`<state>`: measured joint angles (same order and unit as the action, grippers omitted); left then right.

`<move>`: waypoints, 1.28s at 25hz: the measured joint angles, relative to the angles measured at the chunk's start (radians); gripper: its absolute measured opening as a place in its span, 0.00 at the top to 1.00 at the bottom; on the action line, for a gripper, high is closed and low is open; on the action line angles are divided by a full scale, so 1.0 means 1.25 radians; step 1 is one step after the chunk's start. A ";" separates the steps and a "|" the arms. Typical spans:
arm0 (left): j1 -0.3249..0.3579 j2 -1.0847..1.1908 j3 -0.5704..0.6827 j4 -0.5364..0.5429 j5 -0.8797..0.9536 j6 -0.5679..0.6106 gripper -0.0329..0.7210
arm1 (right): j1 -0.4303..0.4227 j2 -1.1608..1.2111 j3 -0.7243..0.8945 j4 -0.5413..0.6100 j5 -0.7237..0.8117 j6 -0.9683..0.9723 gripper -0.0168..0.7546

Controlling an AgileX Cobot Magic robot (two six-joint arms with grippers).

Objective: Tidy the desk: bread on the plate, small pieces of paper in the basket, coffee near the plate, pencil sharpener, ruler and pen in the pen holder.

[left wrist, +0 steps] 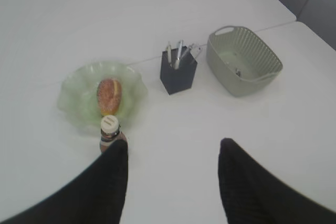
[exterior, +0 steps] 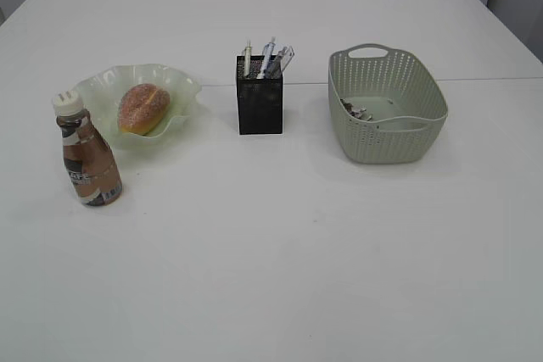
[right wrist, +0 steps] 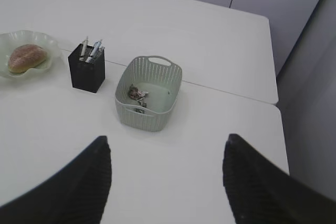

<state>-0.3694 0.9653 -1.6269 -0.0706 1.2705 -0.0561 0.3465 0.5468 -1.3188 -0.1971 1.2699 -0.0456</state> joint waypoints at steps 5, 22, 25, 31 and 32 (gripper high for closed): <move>0.000 -0.107 0.138 -0.018 0.000 0.024 0.43 | 0.000 -0.155 0.096 0.049 0.003 -0.028 0.30; 0.000 -0.650 0.532 -0.011 0.003 0.094 0.43 | 0.000 -0.451 0.384 0.136 0.009 -0.031 0.30; 0.000 -0.747 0.613 -0.012 0.003 0.094 0.43 | 0.000 -0.455 0.404 0.158 0.011 -0.031 0.30; 0.003 -0.765 0.717 -0.019 -0.005 0.128 0.43 | 0.001 -0.456 0.426 0.167 0.011 -0.074 0.30; 0.003 -0.765 0.736 -0.019 -0.011 0.132 0.43 | 0.001 -0.456 0.435 0.167 0.011 -0.083 0.30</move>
<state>-0.3654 0.0095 -0.7065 -0.0942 1.2572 0.1089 0.3472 -0.0234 -0.7751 0.0119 1.2831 -0.1488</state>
